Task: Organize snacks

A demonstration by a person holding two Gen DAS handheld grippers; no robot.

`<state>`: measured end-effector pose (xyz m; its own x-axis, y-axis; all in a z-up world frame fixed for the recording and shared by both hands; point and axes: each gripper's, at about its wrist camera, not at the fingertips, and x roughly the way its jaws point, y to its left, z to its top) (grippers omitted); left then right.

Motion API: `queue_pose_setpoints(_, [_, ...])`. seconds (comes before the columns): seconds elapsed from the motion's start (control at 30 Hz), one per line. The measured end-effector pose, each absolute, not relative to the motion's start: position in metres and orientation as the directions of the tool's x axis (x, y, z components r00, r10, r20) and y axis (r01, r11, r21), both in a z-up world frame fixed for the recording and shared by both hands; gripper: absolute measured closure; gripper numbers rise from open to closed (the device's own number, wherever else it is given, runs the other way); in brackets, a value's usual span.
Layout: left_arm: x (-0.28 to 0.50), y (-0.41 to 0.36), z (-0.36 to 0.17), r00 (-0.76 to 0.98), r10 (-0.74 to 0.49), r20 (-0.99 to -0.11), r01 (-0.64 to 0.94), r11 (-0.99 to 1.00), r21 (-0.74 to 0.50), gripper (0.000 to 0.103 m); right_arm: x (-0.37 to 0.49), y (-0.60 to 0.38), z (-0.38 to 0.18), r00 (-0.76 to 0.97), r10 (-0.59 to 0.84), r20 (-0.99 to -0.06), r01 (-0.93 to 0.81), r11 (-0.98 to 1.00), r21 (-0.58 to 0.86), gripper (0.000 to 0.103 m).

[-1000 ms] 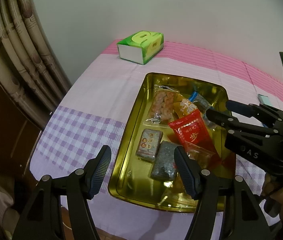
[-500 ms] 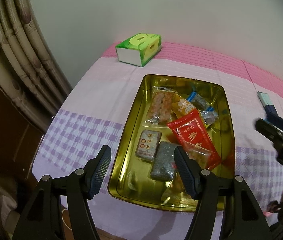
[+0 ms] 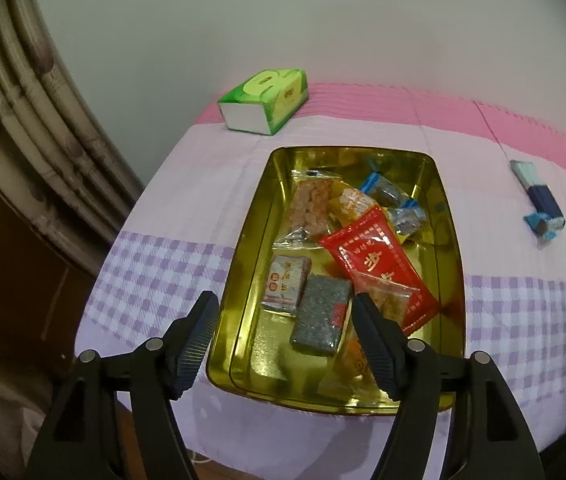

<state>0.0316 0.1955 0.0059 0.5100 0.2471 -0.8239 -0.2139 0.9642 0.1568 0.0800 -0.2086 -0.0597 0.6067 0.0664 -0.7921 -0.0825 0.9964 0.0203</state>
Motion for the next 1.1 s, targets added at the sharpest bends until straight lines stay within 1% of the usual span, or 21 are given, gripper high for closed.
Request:
queue_pose_setpoints(0.2, [0.028, 0.174, 0.008, 0.533, 0.286, -0.796, -0.171, 0.958, 0.229, 0.032, 0.074, -0.26, -0.072, 0.6, 0.014, -0.8, 0.02, 0.999, 0.032, 0.026])
queue_pose_setpoints(0.27, [0.028, 0.166, 0.009, 0.543, 0.296, -0.786, -0.152, 0.955, 0.254, 0.03, 0.074, -0.268, -0.073, 0.601, -0.006, -0.799, 0.039, 0.999, 0.022, 0.019])
queue_pose_setpoints(0.43, [0.028, 0.146, 0.012, 0.552, 0.281, -0.785, -0.098, 0.957, 0.273, 0.028, 0.072, -0.281, -0.076, 0.604, -0.025, -0.796, 0.052, 0.999, 0.008, 0.013])
queue_pose_setpoints(0.53, [0.03, 0.127, 0.015, 0.566, 0.251, -0.785, -0.034, 0.959, 0.282, 0.028, 0.071, -0.285, -0.076, 0.613, -0.005, -0.79, 0.051, 0.998, 0.033, 0.009])
queue_pose_setpoints(0.63, [0.035, 0.1, 0.019, 0.564, 0.164, -0.809, 0.077, 0.965, 0.25, 0.028, 0.071, -0.287, -0.075, 0.616, 0.029, -0.787, 0.038, 0.997, 0.066, 0.004])
queue_pose_setpoints(0.7, [0.042, 0.084, 0.021, 0.551, 0.094, -0.829, 0.142, 0.969, 0.203, 0.028, 0.074, -0.285, -0.076, 0.614, 0.04, -0.788, 0.029, 0.997, 0.072, 0.002])
queue_pose_setpoints(0.8, [0.06, 0.056, 0.026, 0.499, -0.043, -0.866, 0.239, 0.967, 0.09, 0.028, 0.071, -0.286, -0.075, 0.616, 0.05, -0.786, 0.021, 0.997, 0.08, 0.001])
queue_pose_setpoints(0.9, [0.086, 0.027, 0.027, 0.445, -0.177, -0.878, 0.328, 0.944, -0.024, 0.028, 0.067, -0.29, -0.074, 0.627, 0.071, -0.776, 0.02, 0.994, 0.107, 0.001])
queue_pose_setpoints(1.0, [0.11, -0.002, 0.019, 0.377, -0.236, -0.896, 0.417, 0.907, -0.063, 0.028, 0.066, -0.29, -0.073, 0.633, 0.096, -0.768, 0.005, 0.992, 0.128, 0.001])
queue_pose_setpoints(1.1, [0.142, -0.018, 0.005, 0.315, -0.249, -0.916, 0.4, 0.91, -0.109, 0.028, 0.065, -0.288, -0.073, 0.635, 0.122, -0.763, -0.02, 0.99, 0.141, 0.001])
